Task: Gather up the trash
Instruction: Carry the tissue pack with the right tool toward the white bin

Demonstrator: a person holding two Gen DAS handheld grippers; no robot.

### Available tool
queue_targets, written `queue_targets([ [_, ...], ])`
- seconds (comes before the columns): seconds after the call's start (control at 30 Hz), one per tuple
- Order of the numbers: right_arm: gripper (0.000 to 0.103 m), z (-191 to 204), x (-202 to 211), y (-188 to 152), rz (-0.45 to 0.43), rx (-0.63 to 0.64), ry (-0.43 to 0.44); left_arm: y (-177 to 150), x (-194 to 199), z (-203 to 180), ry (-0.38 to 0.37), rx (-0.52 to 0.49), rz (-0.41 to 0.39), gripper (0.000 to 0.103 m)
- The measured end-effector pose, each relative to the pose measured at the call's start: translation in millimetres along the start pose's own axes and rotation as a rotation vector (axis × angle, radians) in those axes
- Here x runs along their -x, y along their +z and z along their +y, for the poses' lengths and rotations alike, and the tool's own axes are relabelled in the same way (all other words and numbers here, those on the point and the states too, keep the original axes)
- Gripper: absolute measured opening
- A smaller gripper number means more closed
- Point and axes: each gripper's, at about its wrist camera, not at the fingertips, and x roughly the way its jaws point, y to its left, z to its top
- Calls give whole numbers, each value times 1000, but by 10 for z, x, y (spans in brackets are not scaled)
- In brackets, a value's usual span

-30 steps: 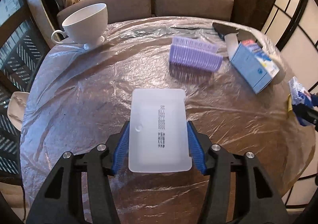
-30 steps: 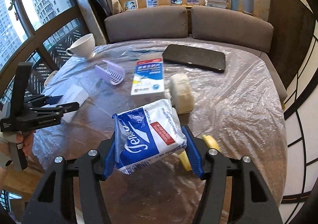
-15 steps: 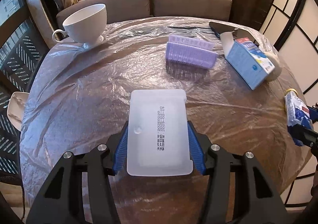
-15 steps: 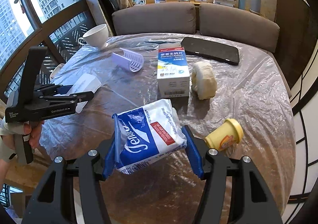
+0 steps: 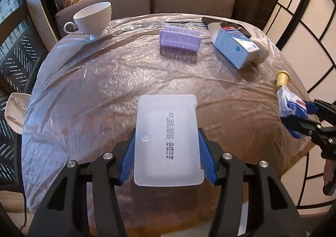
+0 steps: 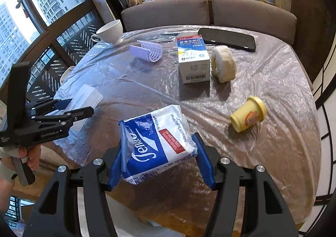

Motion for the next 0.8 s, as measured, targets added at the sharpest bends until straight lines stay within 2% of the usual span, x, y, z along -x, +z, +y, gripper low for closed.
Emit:
queue_targets([
  [0.13, 59, 66, 55, -106, 12, 11, 8, -146, 117, -42, 5, -17, -4, 56],
  [0.33, 59, 184, 155, -280, 33, 30, 28, -375, 247, -162, 62, -84, -2, 56],
  [0.8, 59, 376, 317, -660, 100, 77, 70, -931, 530, -448, 11, -180, 33, 56],
])
